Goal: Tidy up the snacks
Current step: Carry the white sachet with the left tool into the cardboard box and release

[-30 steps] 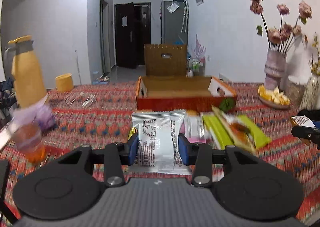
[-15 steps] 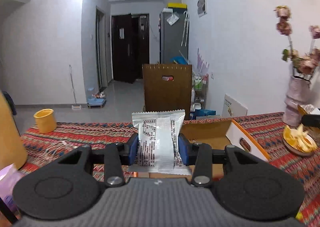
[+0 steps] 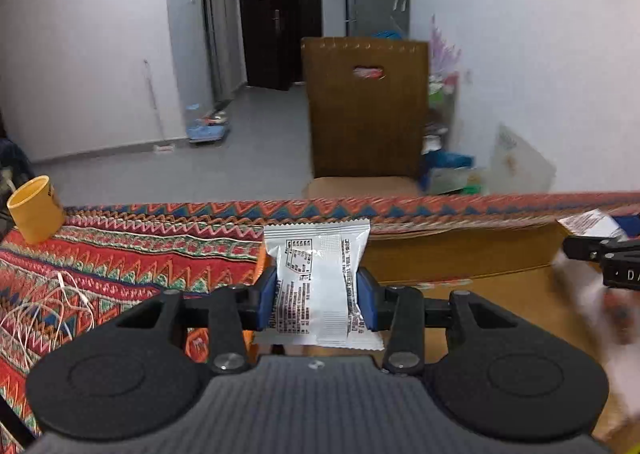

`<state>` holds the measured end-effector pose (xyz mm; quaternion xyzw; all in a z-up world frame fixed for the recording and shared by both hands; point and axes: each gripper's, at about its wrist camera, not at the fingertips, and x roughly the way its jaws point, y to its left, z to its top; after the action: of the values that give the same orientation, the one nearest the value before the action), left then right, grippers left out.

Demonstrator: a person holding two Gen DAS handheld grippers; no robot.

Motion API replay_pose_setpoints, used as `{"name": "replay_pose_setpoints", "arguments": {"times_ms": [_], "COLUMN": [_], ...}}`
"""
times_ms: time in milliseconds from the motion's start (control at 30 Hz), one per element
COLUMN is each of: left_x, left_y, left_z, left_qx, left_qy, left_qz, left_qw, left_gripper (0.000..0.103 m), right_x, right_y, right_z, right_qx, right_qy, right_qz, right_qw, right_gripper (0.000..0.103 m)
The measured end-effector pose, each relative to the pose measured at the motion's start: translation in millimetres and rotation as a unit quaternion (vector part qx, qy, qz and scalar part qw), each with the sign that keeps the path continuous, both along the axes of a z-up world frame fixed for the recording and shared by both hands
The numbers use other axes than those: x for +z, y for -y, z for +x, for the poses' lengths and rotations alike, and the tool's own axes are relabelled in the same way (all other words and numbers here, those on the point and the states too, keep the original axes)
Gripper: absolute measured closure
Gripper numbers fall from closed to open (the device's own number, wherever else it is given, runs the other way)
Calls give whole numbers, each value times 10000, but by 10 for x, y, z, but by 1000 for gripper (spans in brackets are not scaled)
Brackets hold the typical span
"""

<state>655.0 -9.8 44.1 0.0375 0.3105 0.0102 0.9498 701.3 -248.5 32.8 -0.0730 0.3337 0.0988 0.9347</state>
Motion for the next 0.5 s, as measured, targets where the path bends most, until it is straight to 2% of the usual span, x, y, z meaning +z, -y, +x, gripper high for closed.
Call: {"name": "replay_pose_setpoints", "arguments": {"times_ms": [33, 67, 133, 167, 200, 300, 500], "left_x": [-75, -144, -130, -94, -85, -105, -29], "left_y": [12, 11, -12, -19, 1, 76, 67], "left_z": [61, 108, 141, 125, 103, 63, -24], "left_qx": [3, 8, -58, -173, -261, -236, -125], "left_qy": [-55, -147, -212, -111, -26, 91, 182], "left_qz": [73, 91, -23, -108, -62, 237, 139], "left_qw": [10000, 9999, 9998, 9997, 9996, 9994, 9997], "left_gripper": [60, 59, 43, 28, 25, 25, 24], "right_x": [-82, -156, -223, -225, -222, -234, -167], "right_y": [-23, -57, -101, -126, -141, -129, -21], "right_z": [88, 192, 261, 233, 218, 229, 177], "right_qx": [-30, -70, 3, 78, 121, 88, 42], "right_qy": [-122, -368, -631, -629, -595, -576, -392], "right_qz": [-98, -237, -349, -323, -327, -368, -118], "right_qw": [9999, 9990, 9974, 9975, 9976, 9976, 9992], "right_gripper": [50, 45, 36, 29, 24, 20, 20]}}
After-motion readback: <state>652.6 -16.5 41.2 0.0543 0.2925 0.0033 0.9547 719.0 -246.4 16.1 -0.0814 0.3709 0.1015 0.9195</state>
